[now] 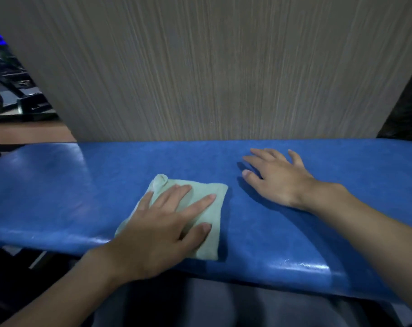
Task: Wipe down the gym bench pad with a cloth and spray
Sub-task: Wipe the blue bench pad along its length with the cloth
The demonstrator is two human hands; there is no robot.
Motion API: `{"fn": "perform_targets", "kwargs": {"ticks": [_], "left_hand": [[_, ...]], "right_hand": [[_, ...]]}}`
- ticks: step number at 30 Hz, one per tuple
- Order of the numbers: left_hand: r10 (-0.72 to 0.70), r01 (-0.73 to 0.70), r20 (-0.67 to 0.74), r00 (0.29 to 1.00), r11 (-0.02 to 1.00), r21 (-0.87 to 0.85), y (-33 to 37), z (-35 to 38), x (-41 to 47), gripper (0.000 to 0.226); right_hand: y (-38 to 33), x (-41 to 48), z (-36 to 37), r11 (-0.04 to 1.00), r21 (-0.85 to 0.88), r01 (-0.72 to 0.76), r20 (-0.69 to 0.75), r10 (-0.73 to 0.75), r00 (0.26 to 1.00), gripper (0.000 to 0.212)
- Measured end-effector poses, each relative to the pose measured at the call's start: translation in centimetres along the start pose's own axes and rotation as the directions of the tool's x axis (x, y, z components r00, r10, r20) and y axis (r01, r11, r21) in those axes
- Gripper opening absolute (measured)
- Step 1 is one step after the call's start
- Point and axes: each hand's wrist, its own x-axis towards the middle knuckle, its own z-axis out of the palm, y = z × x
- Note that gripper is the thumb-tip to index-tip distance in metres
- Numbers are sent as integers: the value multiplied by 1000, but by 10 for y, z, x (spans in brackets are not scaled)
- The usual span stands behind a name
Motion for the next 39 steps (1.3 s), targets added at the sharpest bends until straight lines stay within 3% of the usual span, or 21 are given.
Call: {"fn": "perform_targets", "kwargs": {"ticks": [5, 9, 12, 18, 25, 31, 36, 39], "left_hand": [[-52, 54, 81, 995, 998, -18, -8, -4, 28, 74], [-110, 113, 122, 986, 993, -19, -31, -3, 92, 65], [-137, 142, 122, 983, 989, -33, -50, -4, 150, 53], [-157, 164, 91, 983, 983, -84, -75, -6, 208, 67], [-88, 98, 119, 989, 992, -81, -50, -4, 125, 53], [-3, 6, 61, 998, 999, -48, -20, -4, 8, 62], [-11, 12, 25, 1000, 999, -33, -17, -2, -22, 56], [-33, 36, 51, 998, 998, -60, -22, -2, -2, 65]], "right_hand": [[-5, 5, 16, 999, 22, 39, 75, -41, 996, 59], [-4, 6, 19, 999, 11, 41, 57, -41, 998, 60], [-4, 4, 20, 999, 10, 35, 57, -36, 998, 61], [-6, 2, 19, 1000, 26, 5, 53, -7, 999, 59], [-8, 2, 19, 999, 36, -17, 39, 16, 999, 59], [-9, 0, 18, 999, 44, -20, 31, 18, 999, 58], [-19, 1, 8, 995, -101, -15, -16, 13, 1000, 56], [-34, 7, 10, 997, 77, 2, -49, 1, 999, 58]]}}
